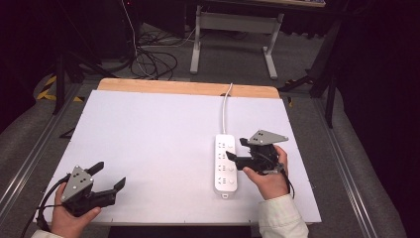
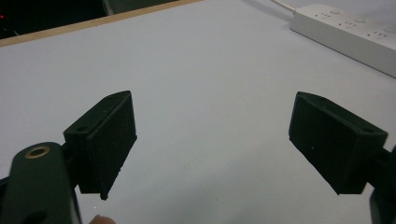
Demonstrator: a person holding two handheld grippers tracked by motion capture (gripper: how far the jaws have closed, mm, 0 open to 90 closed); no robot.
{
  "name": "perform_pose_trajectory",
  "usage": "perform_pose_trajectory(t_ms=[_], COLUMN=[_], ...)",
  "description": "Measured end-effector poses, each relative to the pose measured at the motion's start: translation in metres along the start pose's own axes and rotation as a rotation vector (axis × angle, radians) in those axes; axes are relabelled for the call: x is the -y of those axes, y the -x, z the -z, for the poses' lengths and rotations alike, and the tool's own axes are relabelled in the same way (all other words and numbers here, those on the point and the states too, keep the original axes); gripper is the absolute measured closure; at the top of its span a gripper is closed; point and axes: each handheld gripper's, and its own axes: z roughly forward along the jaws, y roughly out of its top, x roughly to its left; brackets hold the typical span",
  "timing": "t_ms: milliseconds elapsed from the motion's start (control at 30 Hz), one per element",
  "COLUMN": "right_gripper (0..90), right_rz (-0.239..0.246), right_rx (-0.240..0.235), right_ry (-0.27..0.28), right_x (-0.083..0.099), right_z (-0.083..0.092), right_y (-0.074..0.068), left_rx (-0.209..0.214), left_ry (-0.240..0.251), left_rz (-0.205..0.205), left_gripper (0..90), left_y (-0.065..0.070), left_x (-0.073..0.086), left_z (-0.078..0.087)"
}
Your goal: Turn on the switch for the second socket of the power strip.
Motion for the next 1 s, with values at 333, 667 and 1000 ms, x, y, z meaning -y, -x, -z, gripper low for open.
perform_pose_trajectory(t_ms=[333, 667, 1000], right_gripper=[37.3, 28.8, 19.1], right_rz=[0.051, -0.009, -0.052], right_rx=[-0.035, -0.032, -0.007], right_ry=[0.067, 0.106, 0.083], right_x=[0.007, 0.024, 0.047], right_z=[0.020, 0.036, 0.044], right_y=[-0.007, -0.003, 0.004], left_rx=[0.001, 0.007, 0.014], left_ry=[0.008, 0.010, 0.016], left_rz=[0.003, 0.000, 0.004], left_gripper=[15.5, 15.5, 15.5], left_y=[0.001, 0.001, 0.001], left_x=[-0.001, -0.001, -0.002], left_z=[0.000, 0.002, 0.004])
